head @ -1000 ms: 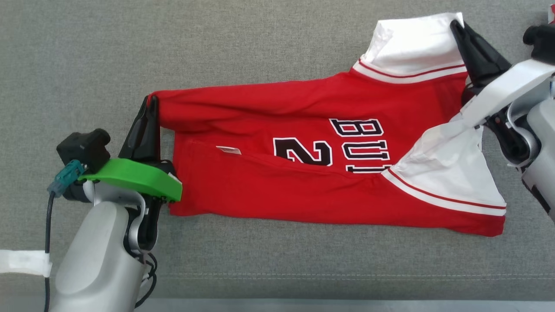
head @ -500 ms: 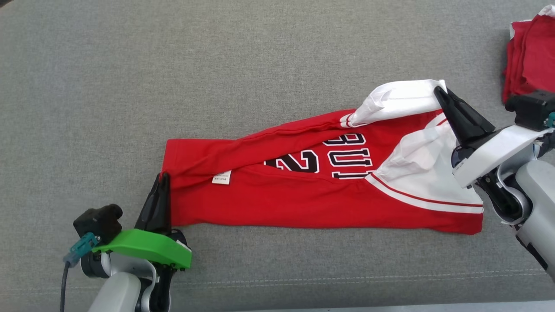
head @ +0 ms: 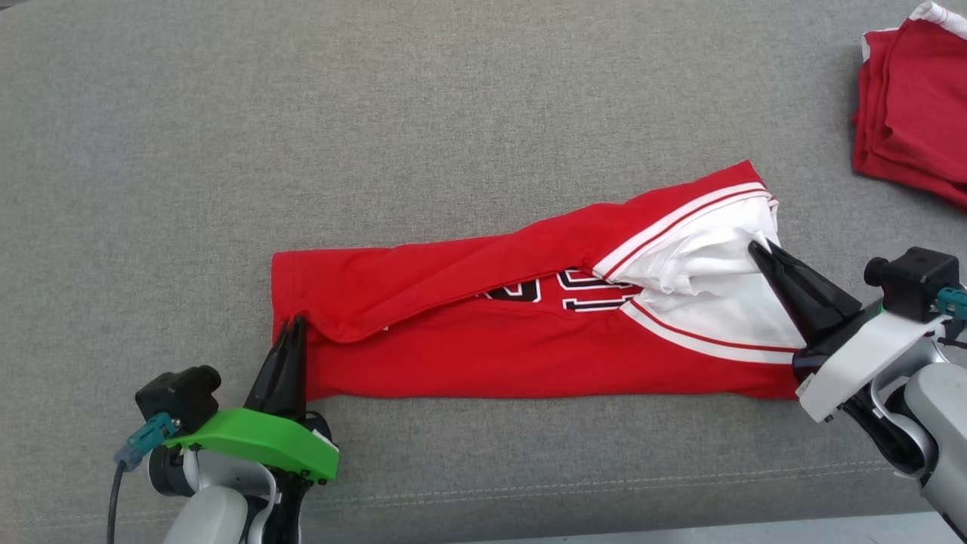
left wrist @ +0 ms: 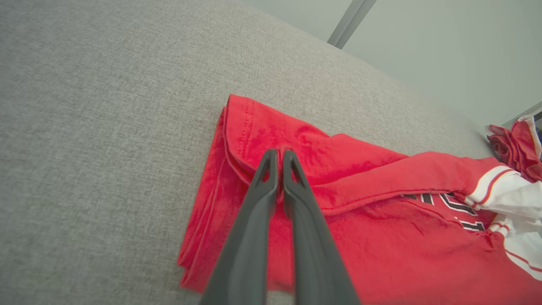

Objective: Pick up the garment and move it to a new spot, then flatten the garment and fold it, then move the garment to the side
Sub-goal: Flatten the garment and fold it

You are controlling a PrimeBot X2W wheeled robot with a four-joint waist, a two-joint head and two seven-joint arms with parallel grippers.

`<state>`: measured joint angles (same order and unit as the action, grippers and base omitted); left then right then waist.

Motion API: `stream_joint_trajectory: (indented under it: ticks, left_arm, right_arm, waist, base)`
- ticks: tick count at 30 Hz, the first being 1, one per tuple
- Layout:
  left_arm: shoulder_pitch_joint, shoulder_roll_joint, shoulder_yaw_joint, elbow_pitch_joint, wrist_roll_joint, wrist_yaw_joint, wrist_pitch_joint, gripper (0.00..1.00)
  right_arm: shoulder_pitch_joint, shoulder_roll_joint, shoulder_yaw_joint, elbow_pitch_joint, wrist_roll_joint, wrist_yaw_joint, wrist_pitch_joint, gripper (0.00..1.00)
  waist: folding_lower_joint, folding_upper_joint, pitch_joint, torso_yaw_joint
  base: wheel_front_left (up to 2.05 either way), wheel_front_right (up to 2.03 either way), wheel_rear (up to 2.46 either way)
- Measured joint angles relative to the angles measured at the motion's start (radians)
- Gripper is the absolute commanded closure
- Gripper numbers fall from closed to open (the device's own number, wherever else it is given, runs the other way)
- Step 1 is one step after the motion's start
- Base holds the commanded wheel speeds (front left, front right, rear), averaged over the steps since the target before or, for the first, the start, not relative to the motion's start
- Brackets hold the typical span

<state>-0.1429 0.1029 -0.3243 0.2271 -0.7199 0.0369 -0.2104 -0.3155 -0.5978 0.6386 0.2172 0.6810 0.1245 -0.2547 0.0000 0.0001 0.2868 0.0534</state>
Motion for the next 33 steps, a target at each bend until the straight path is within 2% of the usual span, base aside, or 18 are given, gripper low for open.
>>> stream_joint_trajectory:
  ticks: [4,5,6,10,13,15,17,18,20,21,24,26,27,28,29,33]
  left_arm:
    - [0.013,0.008,0.014,-0.015,-0.003,0.009,0.011,1.0]
    - [0.015,0.01,0.015,-0.016,-0.005,0.009,0.016,0.97]
    - [0.016,0.01,0.014,-0.017,-0.006,0.009,0.017,0.9]
    - [0.021,0.011,0.015,-0.022,-0.007,0.016,0.029,0.8]
    - [0.027,0.014,0.014,-0.03,-0.008,0.017,0.044,0.6]
    - [0.035,0.017,0.013,-0.037,-0.008,0.019,0.053,0.51]
    - [0.044,0.026,0.011,-0.04,-0.007,0.026,0.053,0.1]
    - [0.047,0.032,0.012,-0.042,-0.007,0.026,0.056,0.0]
    - [0.052,0.041,0.013,-0.048,-0.006,0.029,0.062,0.0]
    - [0.055,0.043,0.015,-0.053,-0.006,0.035,0.063,0.0]
    - [0.067,0.05,0.02,-0.071,-0.003,0.037,0.07,0.0]
    - [0.075,0.061,0.028,-0.077,0.003,0.046,0.07,0.0]
    - [0.082,0.067,0.034,-0.08,0.003,0.047,0.07,0.0]
    - [0.087,0.071,0.043,-0.081,0.003,0.048,0.07,0.0]
    - [0.09,0.073,0.05,-0.083,0.003,0.052,0.069,0.0]
    - [0.091,0.074,0.068,-0.111,0.007,0.056,0.06,0.0]
  right_arm:
    - [0.028,-0.006,-0.013,-0.015,-0.031,0.0,0.0,1.0]
    - [0.033,-0.004,-0.026,-0.019,-0.033,0.0,0.0,1.0]
    - [0.038,-0.003,-0.036,-0.023,-0.038,0.0,0.0,1.0]
    - [0.055,-0.003,-0.059,-0.052,-0.09,0.0,0.0,1.0]
    - [0.067,-0.005,-0.081,-0.073,-0.12,0.0,0.0,1.0]
    - [0.081,-0.012,-0.08,-0.081,-0.145,0.0,0.0,1.0]
    - [0.105,-0.02,-0.075,-0.08,-0.17,0.0,0.0,1.0]
    - [0.117,-0.023,-0.075,-0.08,-0.183,0.0,0.0,0.89]
    - [0.133,-0.023,-0.076,-0.078,-0.198,0.0,0.0,0.72]
    - [0.14,-0.022,-0.077,-0.079,-0.202,0.0,0.0,0.68]
    - [0.157,-0.024,-0.082,-0.07,-0.221,0.0,0.0,0.67]
    - [0.172,-0.025,-0.088,-0.056,-0.236,0.0,0.0,0.56]
    - [0.18,-0.026,-0.091,-0.047,-0.244,0.0,0.0,0.31]
    - [0.185,-0.027,-0.091,-0.037,-0.251,0.0,0.0,0.2]
    - [0.19,-0.028,-0.093,-0.028,-0.255,0.0,0.0,0.0]
    - [0.208,-0.024,-0.106,-0.016,-0.255,0.0,0.0,0.0]
  waist:
    - [0.0,0.0,0.007,-0.008]
    - [0.0,0.0,0.009,-0.01]
    - [0.0,0.0,0.01,-0.011]
    - [0.0,0.0,0.013,-0.013]
    - [0.0,0.0,0.015,-0.014]
    - [0.0,0.0,0.016,-0.013]
    - [0.0,0.0,0.017,-0.012]
    - [0.0,0.0,0.018,-0.012]
    - [0.0,0.0,0.018,-0.011]
    - [0.0,0.0,0.019,-0.01]
    - [0.0,0.0,0.018,-0.009]
    - [0.0,0.0,0.017,-0.009]
    - [0.0,0.0,0.016,-0.009]
    - [0.0,0.0,0.014,-0.009]
    - [0.0,0.0,0.011,-0.01]
    - [0.0,0.0,-0.001,-0.013]
  base:
    - [0.0,0.0,0.0]
    - [0.0,0.0,0.0]
    - [0.0,0.0,0.0]
    - [0.0,0.0,0.0]
    - [0.0,0.0,0.0]
    - [0.0,0.0,0.0]
    - [0.0,0.0,0.0]
    - [0.0,0.0,0.0]
    - [0.0,0.0,0.0]
    - [0.0,0.0,0.0]
    - [0.0,0.0,0.0]
    - [0.0,0.0,0.0]
    - [0.0,0.0,0.0]
    - [0.0,0.0,0.0]
    - [0.0,0.0,0.0]
    - [0.0,0.0,0.0]
